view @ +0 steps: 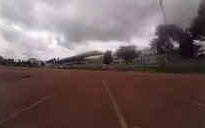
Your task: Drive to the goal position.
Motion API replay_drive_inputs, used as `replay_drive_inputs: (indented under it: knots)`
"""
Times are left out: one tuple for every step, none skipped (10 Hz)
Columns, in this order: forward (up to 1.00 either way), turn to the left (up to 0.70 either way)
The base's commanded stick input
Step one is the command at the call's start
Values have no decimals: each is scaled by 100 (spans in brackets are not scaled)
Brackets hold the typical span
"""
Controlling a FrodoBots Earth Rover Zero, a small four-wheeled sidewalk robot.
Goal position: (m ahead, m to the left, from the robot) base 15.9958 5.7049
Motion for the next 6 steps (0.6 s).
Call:
replay_drive_inputs:
  knots:
    - [70, 0]
    - [70, 0]
    - [70, 0]
    - [70, 0]
    - [70, 0]
    - [70, 0]
